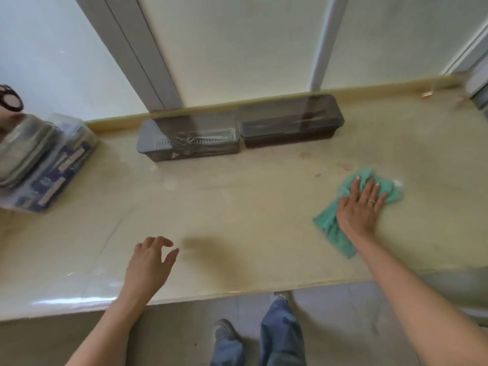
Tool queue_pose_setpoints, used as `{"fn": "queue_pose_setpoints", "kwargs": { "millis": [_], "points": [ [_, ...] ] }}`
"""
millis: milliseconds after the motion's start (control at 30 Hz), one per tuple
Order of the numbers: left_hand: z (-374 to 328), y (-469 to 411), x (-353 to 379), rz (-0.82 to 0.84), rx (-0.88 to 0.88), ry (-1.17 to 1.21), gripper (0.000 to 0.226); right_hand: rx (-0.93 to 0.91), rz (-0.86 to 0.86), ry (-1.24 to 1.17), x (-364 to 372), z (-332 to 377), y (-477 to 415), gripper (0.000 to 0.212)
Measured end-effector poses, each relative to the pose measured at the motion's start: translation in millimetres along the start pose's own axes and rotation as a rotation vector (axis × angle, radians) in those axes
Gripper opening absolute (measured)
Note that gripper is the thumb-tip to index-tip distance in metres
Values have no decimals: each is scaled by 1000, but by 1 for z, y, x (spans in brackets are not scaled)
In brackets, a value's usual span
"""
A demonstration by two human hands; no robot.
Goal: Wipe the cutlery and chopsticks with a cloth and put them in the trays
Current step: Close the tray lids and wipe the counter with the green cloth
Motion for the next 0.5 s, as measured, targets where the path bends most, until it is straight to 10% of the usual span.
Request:
{"fn": "queue_pose_setpoints", "kwargs": {
  "millis": [233,500],
  "points": [
    [26,27,17,54,-179,90,15,-160,-140,-24,19,18,-15,66],
    [20,45,26,25,-258,199,10,-969,20,-71,51,224,57,60]
  ]
}}
Point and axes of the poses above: each hand's wrist, its own y-axis away from the middle knuckle, its own x-axis out of the palm, z = x × y, the point moved 6 cm from there along -y, towards the middle knuckle, and after that the axes turned 2 degrees about -y, right-handed, at the moved point
